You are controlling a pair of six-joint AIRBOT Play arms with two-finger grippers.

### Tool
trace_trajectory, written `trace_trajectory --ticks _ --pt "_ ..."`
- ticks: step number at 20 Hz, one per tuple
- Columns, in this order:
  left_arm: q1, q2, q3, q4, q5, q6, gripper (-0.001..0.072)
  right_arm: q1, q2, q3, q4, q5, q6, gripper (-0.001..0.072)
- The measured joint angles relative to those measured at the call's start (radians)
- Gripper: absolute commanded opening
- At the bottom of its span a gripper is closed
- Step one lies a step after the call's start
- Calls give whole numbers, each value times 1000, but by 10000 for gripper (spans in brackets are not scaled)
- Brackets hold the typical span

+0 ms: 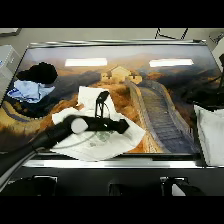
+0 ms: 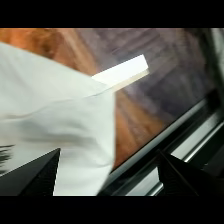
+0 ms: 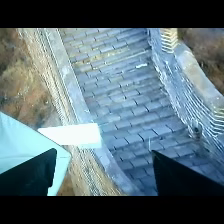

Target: Fold the clothes and pants, and hang the long-sleeved shirts on hangers.

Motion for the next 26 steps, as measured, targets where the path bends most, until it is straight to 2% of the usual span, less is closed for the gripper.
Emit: trace_trajectory --ticks 4,6,9,10,11,15,20,26 --pt "347 87 -16 155 -449 89 714 0 -136 -8 101 86 -51 697" --pt "533 165 -114 186 -581 138 712 0 -209 -34 162 132 -83 681" --pt "826 297 -319 206 -683 224 711 0 -288 -102 230 150 -118 680" --pt "920 331 -380 198 -695 253 689 0 -305 -125 244 146 -127 680" --pt "1018 359 -442 184 -700 280 583 0 -318 -144 255 135 -135 680" --pt "1284 405 -620 73 -647 369 581 0 -352 -202 278 76 -155 679" --pt "1379 401 -694 13 -535 410 580 0 -365 -229 287 53 -166 679" --pt "1372 309 -710 -44 -478 426 576 0 -368 -235 290 47 -170 679"
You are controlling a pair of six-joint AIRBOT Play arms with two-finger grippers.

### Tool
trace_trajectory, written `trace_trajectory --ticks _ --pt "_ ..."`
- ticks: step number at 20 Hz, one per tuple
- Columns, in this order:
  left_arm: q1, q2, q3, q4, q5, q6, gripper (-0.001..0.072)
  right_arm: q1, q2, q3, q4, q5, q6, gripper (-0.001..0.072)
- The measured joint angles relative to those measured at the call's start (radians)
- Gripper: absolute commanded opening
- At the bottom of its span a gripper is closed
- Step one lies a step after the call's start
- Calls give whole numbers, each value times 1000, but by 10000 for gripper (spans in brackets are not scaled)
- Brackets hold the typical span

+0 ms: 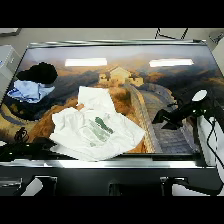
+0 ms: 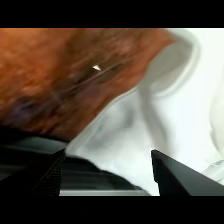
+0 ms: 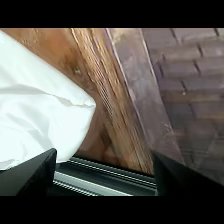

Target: Fold the clothes and pants, and hang the long-sleeved shirts on hangers.

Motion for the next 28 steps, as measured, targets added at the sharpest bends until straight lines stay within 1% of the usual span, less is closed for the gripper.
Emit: trace_trajectory --ticks 1,2,3,4,9,10,13,15,16,17,18,19,20,24,26,28 --pt "-16 -15 0 -10 11 1 507 0 0 0 0 0 0 679" --pt "-36 -32 -1 -19 29 0 322 0 0 -1 1 0 0 679" --pt "-54 -47 -2 -13 51 0 153 0 0 -1 1 0 0 679" --pt "-71 -60 -3 -9 72 0 22 0 0 -1 1 1 0 679" --pt "-105 -78 13 -8 72 6 19 1 0 -42 5 -22 0 675" --pt "-108 -74 21 -2 63 11 19 1 0 -67 16 -38 1 654" --pt "-111 -50 42 -6 21 19 19 10 0 -168 94 -112 -5 637" --pt "-112 -21 49 -9 -3 21 19 48 0 -219 143 -170 -20 637" --pt "-113 -5 51 -11 -16 22 19 80 0 -237 161 -203 -23 621" --pt "-113 14 53 -11 -26 22 19 113 -2 -249 176 -233 -21 547" --pt "-113 33 54 -14 -34 21 19 148 -3 -257 192 -269 -14 409" --pt "-113 55 55 -19 -46 21 19 179 -6 -264 207 -303 -6 255" --pt "-113 76 59 -25 -55 20 19 206 -9 -268 225 -337 0 41" --pt "-113 164 136 -72 -83 11 18 253 -5 -225 276 -357 -2 40" --pt "-113 206 233 -108 -97 -2 18 251 21 -139 254 -334 -12 41" --pt "-113 244 378 -163 -87 -19 18 226 67 3 207 -320 -9 41"
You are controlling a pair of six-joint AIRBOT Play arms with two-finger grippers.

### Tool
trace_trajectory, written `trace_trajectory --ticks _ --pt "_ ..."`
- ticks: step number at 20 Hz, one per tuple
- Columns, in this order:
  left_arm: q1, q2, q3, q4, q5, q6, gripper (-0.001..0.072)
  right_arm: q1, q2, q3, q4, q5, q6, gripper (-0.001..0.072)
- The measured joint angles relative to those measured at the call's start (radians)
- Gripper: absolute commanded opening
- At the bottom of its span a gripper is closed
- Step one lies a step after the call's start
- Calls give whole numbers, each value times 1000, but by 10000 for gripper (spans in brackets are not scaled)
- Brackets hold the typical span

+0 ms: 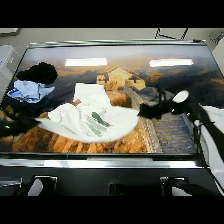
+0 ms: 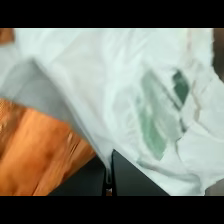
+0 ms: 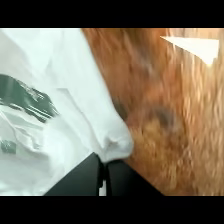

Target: Fold the clothes and pants, and hang the long-sleeved shirts on hangers.

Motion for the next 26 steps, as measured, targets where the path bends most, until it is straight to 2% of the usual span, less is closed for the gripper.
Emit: trace_trajectory --ticks 3,7,12,15,18,22,26 --pt "0 45 310 -125 87 -25 18 -76 97 316 -80 -20 37 42" --pt "-1 72 754 -244 235 -40 18 -152 258 718 -187 -128 53 42" --pt "-4 113 1059 -291 343 -73 18 -177 479 916 -282 -286 58 42" --pt "-4 130 1117 -296 416 -81 18 -181 557 945 -349 -352 59 42" --pt "-4 116 1135 -296 422 -84 18 -182 579 954 -424 -343 61 43" --pt "-4 51 1049 -288 299 -84 18 -182 528 925 -514 -160 61 42" --pt "-27 -55 777 -273 168 -34 18 -182 357 767 -539 24 62 42"
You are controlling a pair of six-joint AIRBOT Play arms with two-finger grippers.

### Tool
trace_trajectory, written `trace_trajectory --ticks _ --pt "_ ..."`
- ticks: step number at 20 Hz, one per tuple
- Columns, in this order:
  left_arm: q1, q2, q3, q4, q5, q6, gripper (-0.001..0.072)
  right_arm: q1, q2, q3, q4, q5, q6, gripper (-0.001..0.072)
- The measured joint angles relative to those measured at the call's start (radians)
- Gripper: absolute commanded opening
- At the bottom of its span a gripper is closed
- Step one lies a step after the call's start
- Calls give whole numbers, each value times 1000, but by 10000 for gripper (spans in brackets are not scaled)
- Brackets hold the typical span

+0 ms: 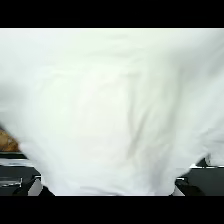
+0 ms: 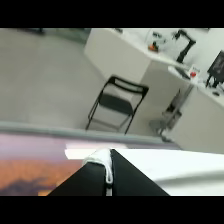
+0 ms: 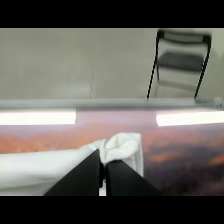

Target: Fold the clothes and pants, and hang the long-sleeved shirts on hangers.

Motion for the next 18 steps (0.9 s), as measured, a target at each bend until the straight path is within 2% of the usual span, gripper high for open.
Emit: trace_trajectory --ticks 2,6,10,13,14,15,16,17,18 --pt "-40 -71 -175 30 4 25 18 0 -117 -106 19 8 19 42" --pt "-156 -269 -407 68 161 63 19 0 -378 -217 131 -50 140 43" --pt "-270 -481 -476 61 305 78 20 0 -591 -245 319 -60 210 43" --pt "-325 -587 -493 53 331 82 21 0 -688 -252 388 -28 210 43" --pt "-334 -608 -496 49 325 83 61 0 -709 -253 402 -20 206 45" --pt "-341 -624 -498 50 314 84 227 0 -723 -253 406 -8 201 110" --pt "-343 -636 -499 50 285 84 426 -3 -734 -253 409 3 199 298" --pt "-338 -644 -498 50 242 84 538 -11 -738 -248 410 21 197 495" --pt "-322 -649 -492 64 181 81 539 -30 -738 -238 410 45 187 615"
